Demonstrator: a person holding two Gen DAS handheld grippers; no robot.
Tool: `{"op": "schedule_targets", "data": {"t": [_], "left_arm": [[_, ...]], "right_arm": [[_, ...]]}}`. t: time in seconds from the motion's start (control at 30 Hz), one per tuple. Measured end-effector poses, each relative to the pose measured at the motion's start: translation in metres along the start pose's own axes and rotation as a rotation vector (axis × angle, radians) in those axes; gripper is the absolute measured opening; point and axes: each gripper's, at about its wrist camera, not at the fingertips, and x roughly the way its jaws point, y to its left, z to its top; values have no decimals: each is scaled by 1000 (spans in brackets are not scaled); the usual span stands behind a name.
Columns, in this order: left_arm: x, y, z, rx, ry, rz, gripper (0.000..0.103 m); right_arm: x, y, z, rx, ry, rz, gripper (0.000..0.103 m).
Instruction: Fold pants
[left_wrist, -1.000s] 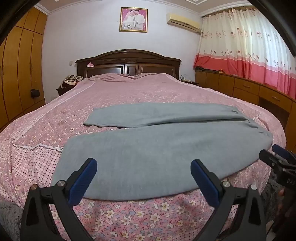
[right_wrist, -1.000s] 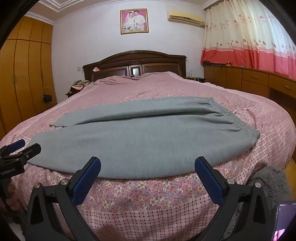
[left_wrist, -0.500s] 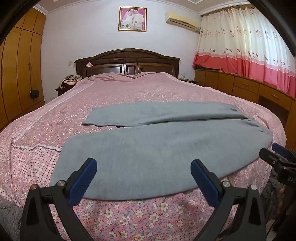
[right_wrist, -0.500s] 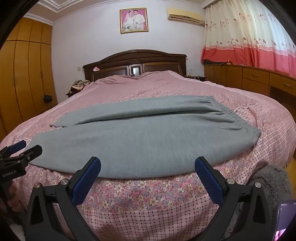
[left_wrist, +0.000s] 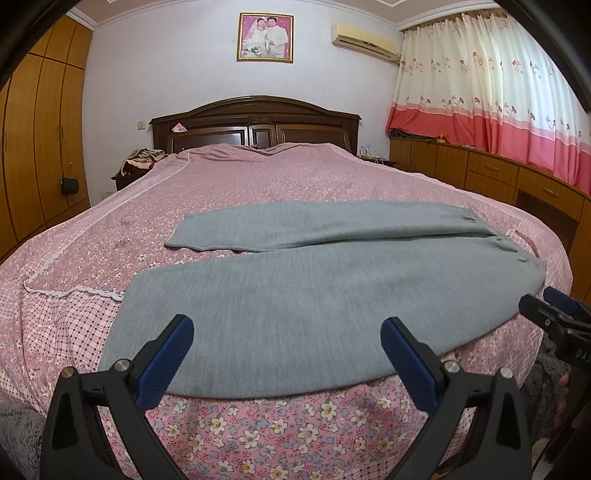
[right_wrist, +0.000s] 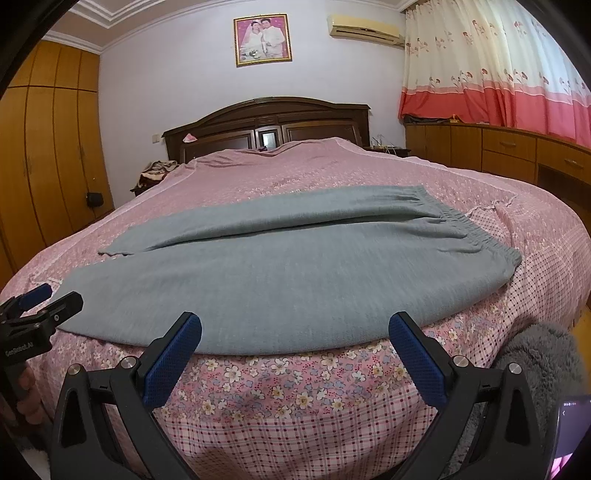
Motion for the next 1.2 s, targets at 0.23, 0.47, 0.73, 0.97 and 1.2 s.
{"op": "schedule_targets", "data": {"t": [0.23,0.47,0.73,0.97,1.2], "left_arm": [[1,1,0,-3,1,-1,103],[1,1,0,-3,2,0,103],[1,1,0,-2,1,1,103],[1,1,0,-2,2,-1,103],[1,2,-1,3,2,0,103]], "right_arm": [[1,-11,-1,3,3,4,103],[1,-9,-2,3,5,4,103],[1,-10,-1,6,6,4,103],[1,-11,-2,5,8,5,103],[2,-12,-3,6,10,5,103]]}}
